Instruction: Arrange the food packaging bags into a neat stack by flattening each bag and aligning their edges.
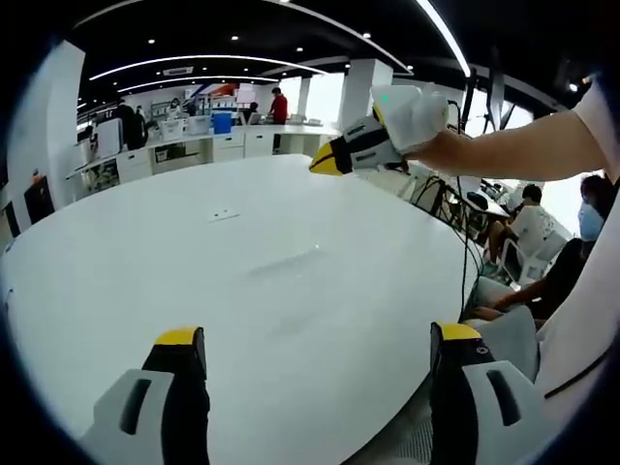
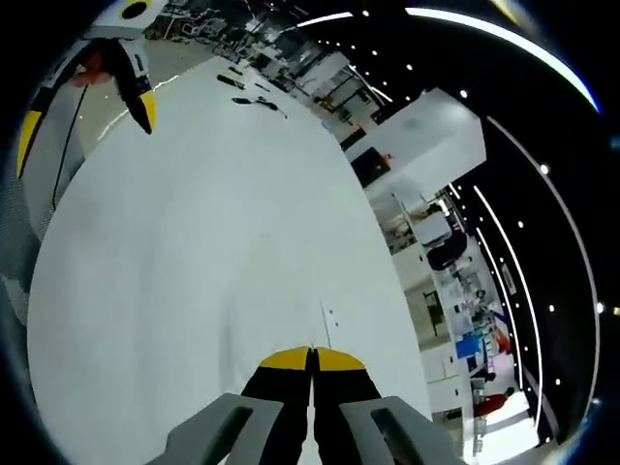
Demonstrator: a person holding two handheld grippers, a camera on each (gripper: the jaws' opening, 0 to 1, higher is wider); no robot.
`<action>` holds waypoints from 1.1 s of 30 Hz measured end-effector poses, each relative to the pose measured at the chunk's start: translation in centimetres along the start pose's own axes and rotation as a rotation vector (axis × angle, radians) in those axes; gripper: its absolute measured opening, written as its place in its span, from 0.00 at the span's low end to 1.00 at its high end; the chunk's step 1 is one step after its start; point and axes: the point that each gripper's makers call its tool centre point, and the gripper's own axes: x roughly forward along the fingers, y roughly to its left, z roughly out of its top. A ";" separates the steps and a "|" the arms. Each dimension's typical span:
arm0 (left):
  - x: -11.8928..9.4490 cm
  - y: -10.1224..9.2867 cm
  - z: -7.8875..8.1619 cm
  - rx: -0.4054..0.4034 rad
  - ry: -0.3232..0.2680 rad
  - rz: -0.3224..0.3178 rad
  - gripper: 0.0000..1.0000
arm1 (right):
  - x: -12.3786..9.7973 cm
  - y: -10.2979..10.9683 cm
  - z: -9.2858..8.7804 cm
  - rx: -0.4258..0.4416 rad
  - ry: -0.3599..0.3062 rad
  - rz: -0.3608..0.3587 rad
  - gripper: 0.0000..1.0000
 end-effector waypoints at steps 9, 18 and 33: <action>0.0 0.3 -0.1 -0.008 0.002 0.005 0.94 | 1.3 -3.3 -0.4 -0.023 0.004 -0.027 0.00; 0.1 0.5 -0.1 -0.010 0.007 0.010 0.94 | 2.2 -5.3 -0.2 -0.067 0.001 -0.052 0.00; 0.2 0.5 -0.2 -0.014 0.014 0.016 0.94 | 3.4 -4.4 -0.4 -0.105 -0.008 -0.058 0.00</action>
